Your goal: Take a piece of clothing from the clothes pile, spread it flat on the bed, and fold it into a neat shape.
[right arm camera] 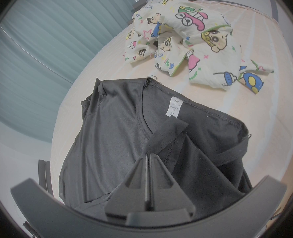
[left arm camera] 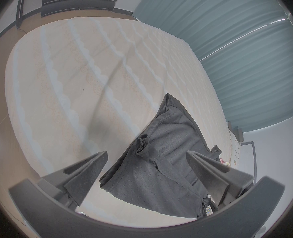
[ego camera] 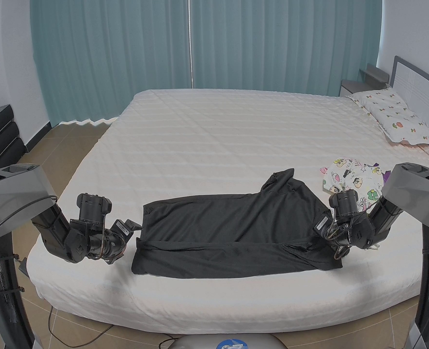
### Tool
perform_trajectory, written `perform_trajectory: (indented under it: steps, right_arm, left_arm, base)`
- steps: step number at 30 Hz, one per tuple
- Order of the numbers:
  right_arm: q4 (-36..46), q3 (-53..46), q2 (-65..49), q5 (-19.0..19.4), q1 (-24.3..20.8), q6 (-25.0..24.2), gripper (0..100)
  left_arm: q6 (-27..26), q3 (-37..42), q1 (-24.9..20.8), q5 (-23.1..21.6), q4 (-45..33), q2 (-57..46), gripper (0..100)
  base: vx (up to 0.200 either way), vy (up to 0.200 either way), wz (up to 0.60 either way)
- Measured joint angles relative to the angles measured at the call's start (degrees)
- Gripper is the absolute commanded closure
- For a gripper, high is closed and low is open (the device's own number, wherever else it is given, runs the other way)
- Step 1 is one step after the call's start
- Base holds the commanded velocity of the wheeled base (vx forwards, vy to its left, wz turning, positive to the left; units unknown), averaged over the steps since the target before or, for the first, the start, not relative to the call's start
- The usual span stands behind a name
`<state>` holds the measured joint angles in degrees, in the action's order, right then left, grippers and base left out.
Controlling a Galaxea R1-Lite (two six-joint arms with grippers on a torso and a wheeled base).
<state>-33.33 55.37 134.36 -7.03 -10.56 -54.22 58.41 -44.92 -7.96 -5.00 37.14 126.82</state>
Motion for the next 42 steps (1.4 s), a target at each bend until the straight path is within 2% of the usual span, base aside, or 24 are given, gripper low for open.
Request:
perform_trajectory:
  steps: [10,21,25,26,36,42]
  right_arm:
    - [0.9,-2.5,-4.9,-0.1,-0.3,0.1,100]
    - [8.0,-4.9,-12.7,-0.2,-2.5,1.4,100]
    - [11.8,-5.8,-16.2,-1.5,-4.0,1.4,100]
    - [12.8,-5.9,-16.9,-2.1,-4.3,1.5,0]
    - [20.8,-6.1,-23.5,-3.6,-7.2,1.0,0]
    - [21.4,-8.7,-25.7,-3.2,-7.7,0.5,0]
  left_arm:
    - [0.0,0.0,0.0,0.0,0.0,0.0,0]
    - [-0.1,0.0,0.0,0.0,0.0,0.1,0]
    - [-0.1,0.0,0.0,0.0,0.0,0.1,0]
    - [-0.1,0.0,0.0,0.0,0.0,0.1,0]
    - [0.0,0.0,0.0,0.0,0.0,0.1,0]
    - [0.0,0.0,0.0,0.0,0.0,0.1,0]
  base:
    - [0.000,0.000,0.00]
    - [0.000,0.000,0.00]
    - [0.000,0.000,0.00]
    - [0.000,0.000,0.00]
    - [0.000,0.000,0.00]
    - [0.000,0.000,0.00]
